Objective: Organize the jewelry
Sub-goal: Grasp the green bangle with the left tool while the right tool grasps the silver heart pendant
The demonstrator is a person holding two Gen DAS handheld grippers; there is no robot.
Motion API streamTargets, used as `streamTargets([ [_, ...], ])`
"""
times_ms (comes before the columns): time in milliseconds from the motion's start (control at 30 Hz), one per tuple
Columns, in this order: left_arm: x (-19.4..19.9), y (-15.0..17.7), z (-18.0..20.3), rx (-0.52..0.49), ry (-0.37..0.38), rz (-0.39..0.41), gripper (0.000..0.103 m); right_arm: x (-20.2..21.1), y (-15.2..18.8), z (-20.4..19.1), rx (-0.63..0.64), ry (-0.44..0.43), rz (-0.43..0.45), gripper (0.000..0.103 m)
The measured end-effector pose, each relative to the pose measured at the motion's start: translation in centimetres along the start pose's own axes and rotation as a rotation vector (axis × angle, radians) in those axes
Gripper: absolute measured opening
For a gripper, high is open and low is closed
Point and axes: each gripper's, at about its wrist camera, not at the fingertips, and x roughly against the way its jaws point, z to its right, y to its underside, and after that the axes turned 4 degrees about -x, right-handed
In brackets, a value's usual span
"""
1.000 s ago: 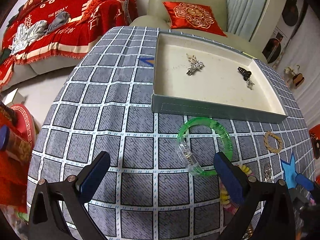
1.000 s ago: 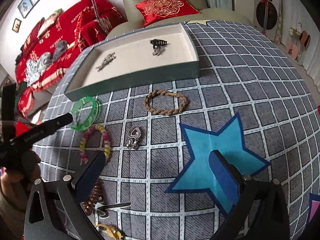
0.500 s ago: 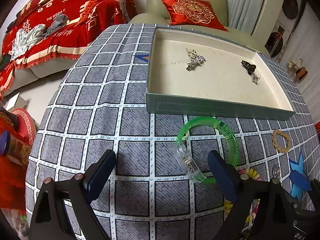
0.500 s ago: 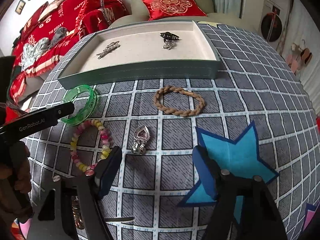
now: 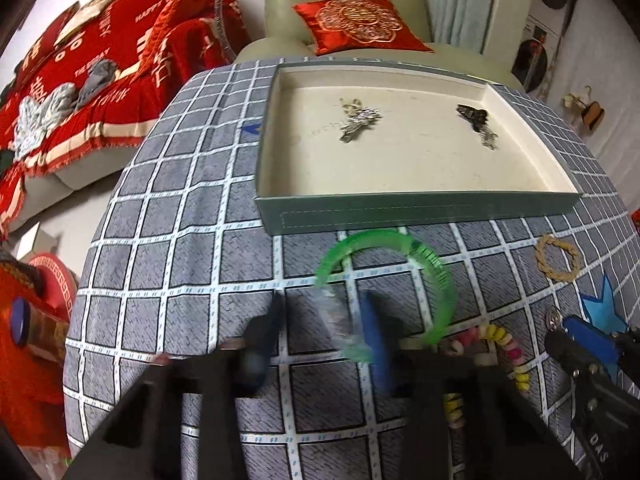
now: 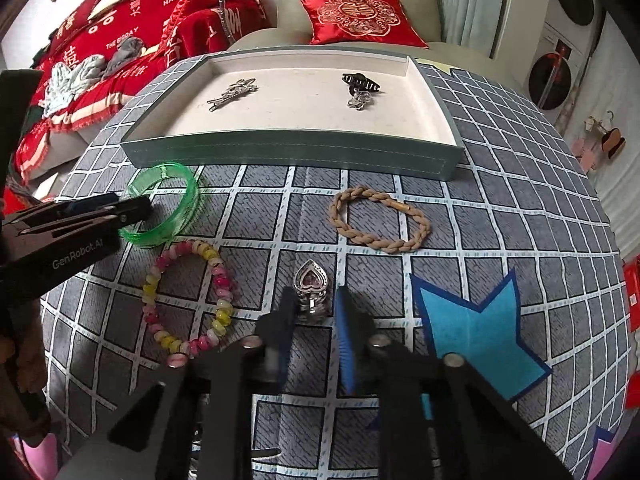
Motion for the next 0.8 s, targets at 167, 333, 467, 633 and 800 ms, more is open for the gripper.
streamTargets([
  [167,0.2,0.1,-0.1,0.001,0.042,0.009,0.026,0.5,0.0,1.1,-0.046,-0.045,0.005,0.017],
  [333,1.0,0.5,-0.9,0.023,0.095,0.041,0.026,1.8,-0.1,2.5,-0.085,-0.108,0.033,0.017],
  [467,2.2,0.4,-1.4,0.029,0.117,0.068,0.026,2.9,-0.4,3.3,-0.107,-0.145,0.051,0.017],
  [633,4.0,-0.2,-1.6,0.033,0.142,0.105,0.026,4.2,-1.5,4.4,-0.141,-0.183,0.079,0.013],
  [800,5.1,-1.6,-1.9,0.031,0.159,0.142,0.026,5.1,-2.8,5.1,-0.156,-0.197,0.111,0.013],
])
